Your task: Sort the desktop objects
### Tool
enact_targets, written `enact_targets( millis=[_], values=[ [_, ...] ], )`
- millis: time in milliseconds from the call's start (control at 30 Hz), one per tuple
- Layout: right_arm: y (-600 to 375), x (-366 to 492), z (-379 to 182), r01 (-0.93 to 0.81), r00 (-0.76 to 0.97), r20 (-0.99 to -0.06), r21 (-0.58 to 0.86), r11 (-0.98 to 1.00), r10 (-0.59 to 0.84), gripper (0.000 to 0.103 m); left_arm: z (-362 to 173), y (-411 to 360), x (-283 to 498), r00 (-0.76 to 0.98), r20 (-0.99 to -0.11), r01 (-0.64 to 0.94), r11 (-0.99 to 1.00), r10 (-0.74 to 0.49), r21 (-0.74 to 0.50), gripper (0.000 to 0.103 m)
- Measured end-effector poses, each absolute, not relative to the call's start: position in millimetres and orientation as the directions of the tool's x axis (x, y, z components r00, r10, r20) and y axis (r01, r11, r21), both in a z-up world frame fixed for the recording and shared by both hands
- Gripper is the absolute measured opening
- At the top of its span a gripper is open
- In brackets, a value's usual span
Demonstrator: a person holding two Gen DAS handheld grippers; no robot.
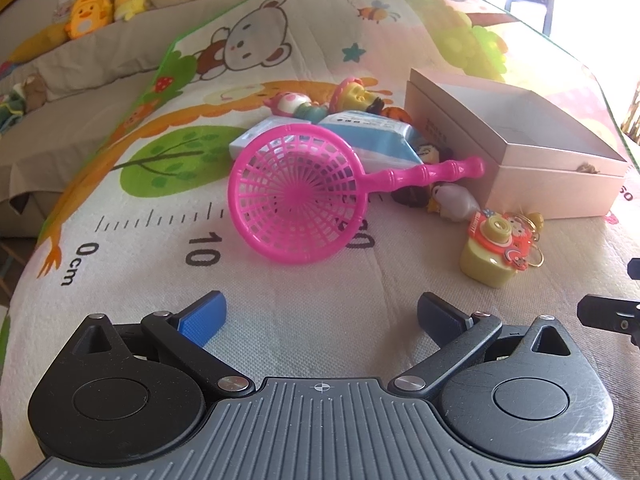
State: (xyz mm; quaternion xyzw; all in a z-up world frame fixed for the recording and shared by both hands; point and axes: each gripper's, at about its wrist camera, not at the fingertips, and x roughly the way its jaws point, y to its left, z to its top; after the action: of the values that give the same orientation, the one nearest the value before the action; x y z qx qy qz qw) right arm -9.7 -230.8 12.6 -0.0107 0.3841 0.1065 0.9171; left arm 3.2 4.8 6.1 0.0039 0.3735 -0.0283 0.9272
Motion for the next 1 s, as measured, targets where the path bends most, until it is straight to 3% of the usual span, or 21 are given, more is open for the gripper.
enact_targets(
  millis=[167,433,567,667,833,900,1000],
  values=[
    [-209.7,-30.2,35.4,-0.368,0.754,-0.584,0.004,0.930,0.300,0.103,16.0,25.2,5.6,0.708,-0.707,-0.052,0.998,0.003,-0.047,0.103],
    [-161.0,17.1,23.8,-0.486,0.698,-0.616,-0.034,0.873,0.365,0.102,22.1,47.4,4.8,0.704,-0.706,-0.129,0.991,0.077,-0.021,0.103],
    [-148.0,31.2,15.2,-0.502,0.682,-0.636,-0.048,0.863,0.361,0.081,27.8,61.0,3.1,0.721,-0.685,-0.169,0.985,0.101,-0.032,0.103],
    [-151.3,21.1,17.1,-0.517,0.661,-0.642,-0.013,0.856,0.389,0.074,33.3,67.4,0.4,0.743,-0.664,-0.160,0.985,0.077,-0.065,0.103],
    [-165.7,-17.2,33.0,-0.629,0.539,-0.646,0.119,0.768,0.541,0.073,35.4,62.2,4.2,0.747,-0.662,-0.145,0.987,0.061,-0.073,0.103],
    [-163.8,-27.3,44.0,-0.627,0.614,-0.609,0.011,0.779,0.503,0.073,34.2,61.1,6.3,0.741,-0.665,-0.166,0.985,0.091,-0.051,0.103],
    [-143.3,-25.8,49.7,-0.584,0.749,-0.541,-0.266,0.767,0.383,0.068,29.9,63.1,10.3,0.723,-0.680,-0.186,0.982,0.123,-0.020,0.103]
  ],
)
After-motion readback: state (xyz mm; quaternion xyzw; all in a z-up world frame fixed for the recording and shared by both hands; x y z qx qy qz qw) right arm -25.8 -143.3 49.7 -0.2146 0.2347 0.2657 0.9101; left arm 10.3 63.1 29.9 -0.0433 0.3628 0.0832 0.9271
